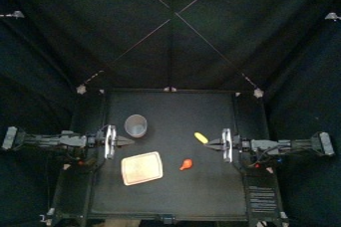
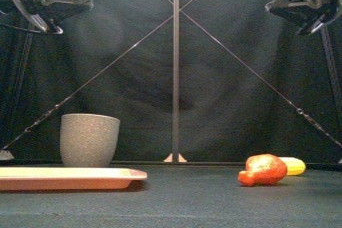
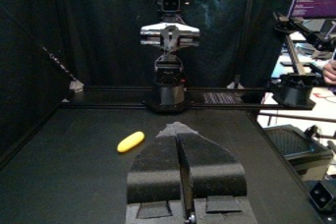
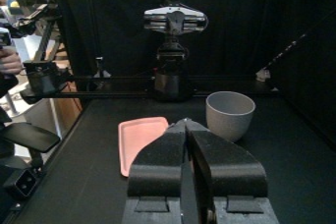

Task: Pick the drumstick then place it in the grey bowl
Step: Pick the drumstick

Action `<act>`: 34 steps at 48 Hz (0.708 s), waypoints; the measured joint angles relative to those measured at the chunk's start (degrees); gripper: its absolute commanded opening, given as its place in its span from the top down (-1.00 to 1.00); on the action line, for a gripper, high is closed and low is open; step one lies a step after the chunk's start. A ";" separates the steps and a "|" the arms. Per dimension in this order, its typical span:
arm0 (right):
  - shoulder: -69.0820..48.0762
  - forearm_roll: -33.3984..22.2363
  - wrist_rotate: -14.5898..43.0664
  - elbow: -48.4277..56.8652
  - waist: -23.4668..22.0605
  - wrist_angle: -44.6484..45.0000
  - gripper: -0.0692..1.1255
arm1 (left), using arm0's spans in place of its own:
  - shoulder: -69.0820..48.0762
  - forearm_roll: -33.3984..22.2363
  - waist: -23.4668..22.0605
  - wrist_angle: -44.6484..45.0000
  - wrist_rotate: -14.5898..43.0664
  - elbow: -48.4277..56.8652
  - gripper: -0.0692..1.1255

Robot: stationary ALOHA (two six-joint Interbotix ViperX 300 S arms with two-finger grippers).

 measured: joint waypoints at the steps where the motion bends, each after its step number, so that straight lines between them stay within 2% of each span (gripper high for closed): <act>1: -0.09 0.00 0.00 0.00 0.09 0.00 0.82 | 0.00 0.00 0.00 0.00 0.00 0.00 0.90; 8: 5.19 -1.41 -0.09 -0.09 0.18 2.20 0.83 | 3.16 0.00 0.18 -0.09 0.09 0.00 0.94; 14: 12.48 -4.92 0.00 -1.49 0.26 5.54 0.83 | 6.42 0.00 0.97 0.00 0.26 -0.44 0.93; 23: 26.19 -11.34 0.09 -7.21 2.11 15.38 0.83 | 8.00 0.00 2.46 -0.18 0.26 -1.23 0.93; 34: 38.41 -14.41 -0.09 -15.47 5.89 27.69 0.80 | 8.09 0.00 2.90 -1.32 0.26 -1.14 0.93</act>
